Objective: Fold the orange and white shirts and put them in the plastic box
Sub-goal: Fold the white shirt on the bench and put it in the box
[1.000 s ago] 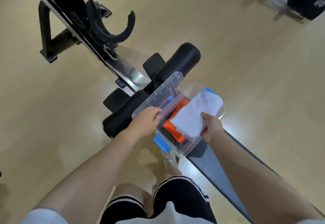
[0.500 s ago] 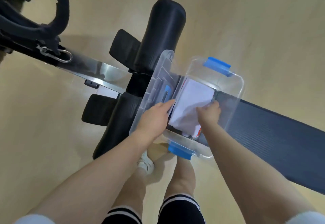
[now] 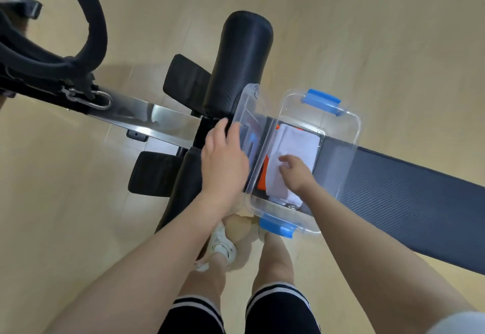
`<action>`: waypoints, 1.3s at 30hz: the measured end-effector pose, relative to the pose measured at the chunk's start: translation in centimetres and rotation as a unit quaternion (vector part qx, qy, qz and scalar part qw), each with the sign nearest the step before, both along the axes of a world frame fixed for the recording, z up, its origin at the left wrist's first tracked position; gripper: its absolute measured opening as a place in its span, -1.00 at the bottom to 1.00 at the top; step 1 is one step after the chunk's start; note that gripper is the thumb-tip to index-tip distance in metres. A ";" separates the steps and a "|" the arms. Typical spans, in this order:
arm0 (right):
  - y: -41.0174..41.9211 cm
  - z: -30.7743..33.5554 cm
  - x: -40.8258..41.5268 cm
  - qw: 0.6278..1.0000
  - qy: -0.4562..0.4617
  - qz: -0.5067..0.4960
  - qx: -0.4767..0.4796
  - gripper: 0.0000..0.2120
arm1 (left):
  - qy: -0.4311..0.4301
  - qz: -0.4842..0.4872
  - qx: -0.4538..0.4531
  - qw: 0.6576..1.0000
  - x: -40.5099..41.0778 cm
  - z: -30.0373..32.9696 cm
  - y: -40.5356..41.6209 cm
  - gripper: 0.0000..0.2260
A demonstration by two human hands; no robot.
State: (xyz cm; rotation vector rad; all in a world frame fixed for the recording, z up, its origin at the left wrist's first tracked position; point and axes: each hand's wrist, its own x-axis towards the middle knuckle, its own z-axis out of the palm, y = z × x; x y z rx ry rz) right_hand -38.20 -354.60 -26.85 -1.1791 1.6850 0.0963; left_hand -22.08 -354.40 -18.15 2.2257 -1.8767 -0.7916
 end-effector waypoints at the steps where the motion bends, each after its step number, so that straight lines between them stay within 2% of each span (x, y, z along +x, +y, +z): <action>1: -0.3 1.2 -0.2 0.999 -0.010 -0.052 -0.003 -0.64 | -0.012 0.015 0.037 0.999 0.2 0.1 -0.3 -0.53; 3: -0.2 3.7 -0.6 0.988 -0.055 -0.147 0.006 -0.70 | -0.001 0.025 0.103 0.994 0.2 0.5 -0.6 -0.54; 5: 0.6 6.2 -0.8 0.977 -0.094 -0.193 0.013 -0.76 | 0.042 0.069 0.152 0.985 0.0 0.9 -1.1 -0.55; 7: 1.3 8.1 -0.9 0.980 -0.093 -0.176 0.002 -0.81 | 0.111 0.123 0.190 0.968 -0.2 1.5 -1.6 -0.55; 9: 1.5 9.5 -1.2 0.985 -0.085 -0.152 -0.007 -0.82 | 0.151 0.121 0.206 0.959 -0.7 2.4 -1.8 -0.60; 11: 1.3 10.7 -1.4 0.980 -0.098 -0.171 -0.011 -0.81 | 0.143 0.067 0.195 0.968 -1.5 3.5 -1.8 -0.71; 13: 1.1 11.7 -1.5 0.960 -0.155 -0.234 -0.004 -0.80 | 0.120 0.015 0.160 0.980 -2.6 4.7 -1.4 -0.77; 17: 0.8 13.3 -1.6 0.916 -0.260 -0.305 -0.022 -0.78 | 0.069 -0.051 0.087 0.993 -4.7 6.9 -0.1 -0.74; 20: 1.3 13.4 -2.5 0.892 -0.321 -0.317 -0.040 -0.76 | 0.105 -0.074 0.051 0.990 -6.6 7.6 1.6 -0.73; 23: 2.2 12.8 -4.2 0.903 -0.273 -0.317 -0.095 -0.85 | 0.134 -0.114 0.081 0.981 -9.2 6.9 2.9 -0.72; 25: 2.5 11.4 -5.9 0.910 -0.210 -0.338 -0.114 -0.74 | 0.136 -0.166 0.109 0.971 -10.9 5.7 3.3 -0.70; 27: 2.7 10.0 -7.7 0.923 -0.147 -0.338 -0.112 -0.64 | 0.144 -0.199 0.082 0.966 -11.6 4.4 3.4 -0.68; 29: 2.5 8.8 -9.2 0.945 -0.075 -0.299 -0.112 -0.58 | 0.122 -0.179 0.044 0.975 -11.4 2.9 2.9 -0.61; 31: 2.2 7.5 -10.4 0.958 -0.022 -0.266 -0.102 -0.53 | 0.033 -0.143 0.064 0.987 -10.3 1.2 2.1 -0.55; 33: 1.5 6.6 -11.1 0.965 -0.002 -0.248 -0.083 -0.55 | -0.049 -0.105 0.102 0.988 -8.7 -0.1 1.5 -0.48; 35: 0.6 5.8 -11.8 0.968 -0.016 -0.241 -0.075 -0.62 | -0.081 -0.072 0.136 0.985 -7.3 -1.1 1.2 -0.45; 36: 0.1 5.6 -12.0 0.969 -0.026 -0.236 -0.071 -0.63 | -0.077 -0.061 0.159 0.982 -6.7 -1.5 1.1 -0.45; 39: -1.3 5.4 -12.2 0.976 -0.041 -0.203 -0.066 -0.63 | 0.009 -0.014 0.205 0.979 -6.3 -1.6 0.7 -0.42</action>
